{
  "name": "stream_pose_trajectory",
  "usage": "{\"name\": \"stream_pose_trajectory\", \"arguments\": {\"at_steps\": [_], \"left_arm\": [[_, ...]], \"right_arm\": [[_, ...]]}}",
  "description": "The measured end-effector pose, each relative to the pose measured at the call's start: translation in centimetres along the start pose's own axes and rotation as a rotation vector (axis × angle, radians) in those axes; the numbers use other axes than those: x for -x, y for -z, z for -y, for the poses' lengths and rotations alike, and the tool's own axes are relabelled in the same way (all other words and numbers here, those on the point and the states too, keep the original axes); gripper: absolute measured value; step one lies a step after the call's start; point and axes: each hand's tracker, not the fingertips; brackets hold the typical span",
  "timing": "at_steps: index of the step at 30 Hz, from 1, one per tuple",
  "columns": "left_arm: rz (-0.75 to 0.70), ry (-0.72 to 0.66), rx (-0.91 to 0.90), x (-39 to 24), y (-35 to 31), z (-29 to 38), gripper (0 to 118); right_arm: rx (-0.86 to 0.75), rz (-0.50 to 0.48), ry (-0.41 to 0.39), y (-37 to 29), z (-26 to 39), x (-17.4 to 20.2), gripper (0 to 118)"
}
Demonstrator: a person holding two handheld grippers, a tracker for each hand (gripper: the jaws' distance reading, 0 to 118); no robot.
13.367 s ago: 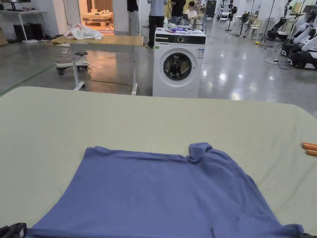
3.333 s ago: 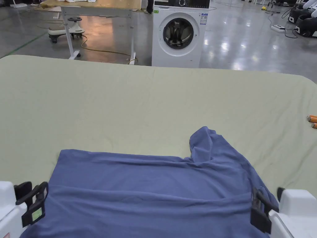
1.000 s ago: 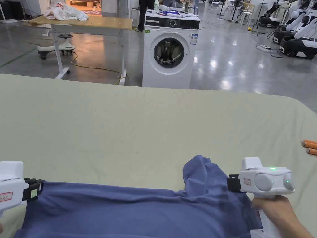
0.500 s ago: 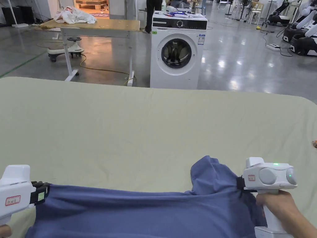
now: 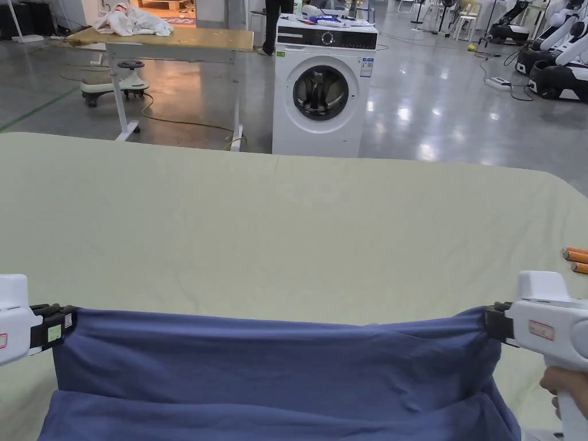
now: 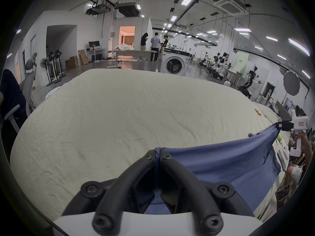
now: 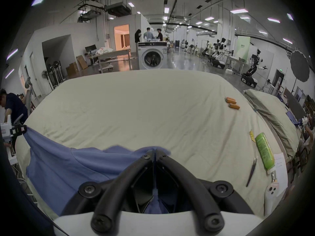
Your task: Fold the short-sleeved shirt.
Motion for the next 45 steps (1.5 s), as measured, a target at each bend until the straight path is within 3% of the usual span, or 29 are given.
{"name": "stream_pose_trajectory", "arguments": {"at_steps": [6, 13, 23, 34, 36, 37, 38, 39, 40, 45], "left_arm": [[0.023, 0.019, -0.039, 0.4, -4.6, 2.1, 0], [0.016, 0.033, -0.016, -0.1, -8.6, 7.3, 0], [-0.027, 0.030, 0.177, -0.1, -9.2, 15.6, 0], [-0.095, 0.100, 0.218, -1.4, -6.9, 16.9, 2], [-0.106, 0.106, 0.214, -1.6, -7.2, 16.5, 12], [-0.103, 0.097, 0.208, -1.7, -7.4, 16.2, 18], [-0.103, 0.084, 0.196, -1.8, -7.6, 15.8, 31], [-0.104, 0.074, 0.169, -2.1, -7.9, 15.5, 43], [-0.105, 0.074, 0.134, -2.3, -8.2, 15.1, 49], [-0.075, 0.074, -0.020, -4.3, -9.1, 12.6, 50]], "right_arm": [[-0.040, -0.001, -0.025, -7.6, 3.2, 0.9, 0], [0.032, 0.032, -0.028, -11.2, 9.0, 1.5, 0], [0.215, 0.056, -0.021, -10.2, 17.4, 1.2, 0], [0.249, 0.068, -0.032, -7.3, 20.8, 1.6, 1], [0.244, 0.072, -0.031, -7.4, 20.6, 1.8, 10], [0.243, 0.078, -0.031, -7.7, 20.2, 2.0, 21], [0.227, 0.089, -0.030, -8.2, 19.8, 2.0, 47], [0.194, 0.117, -0.040, -8.6, 19.2, 2.2, 65], [0.170, 0.150, -0.054, -8.9, 18.6, 2.3, 74], [-0.019, 0.215, -0.066, -10.8, 14.8, 3.5, 74]]}}
